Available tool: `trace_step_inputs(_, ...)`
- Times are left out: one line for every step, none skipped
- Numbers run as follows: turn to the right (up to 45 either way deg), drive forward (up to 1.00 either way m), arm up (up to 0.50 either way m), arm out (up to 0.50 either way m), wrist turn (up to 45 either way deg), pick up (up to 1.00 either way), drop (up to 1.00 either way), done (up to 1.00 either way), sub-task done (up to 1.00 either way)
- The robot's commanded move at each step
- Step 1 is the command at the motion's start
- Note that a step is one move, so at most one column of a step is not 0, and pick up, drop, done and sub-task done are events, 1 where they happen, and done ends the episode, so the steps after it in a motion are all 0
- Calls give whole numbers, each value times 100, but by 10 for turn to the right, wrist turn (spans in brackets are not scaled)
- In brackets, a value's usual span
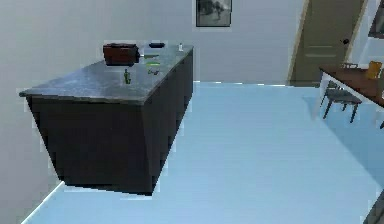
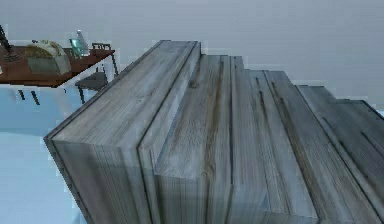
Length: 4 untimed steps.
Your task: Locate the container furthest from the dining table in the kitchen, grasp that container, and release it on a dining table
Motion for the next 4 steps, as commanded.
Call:
trace_step_inputs(30,0,0,0,0,0,0,0,0)
trace_step_inputs(0,80,0,0,0,0,0,0,0)
trace_step_inputs(450,0,0,0,0,0,0,0,0)
trace_step_inputs(240,0,0,0,0,0,0,0,0)
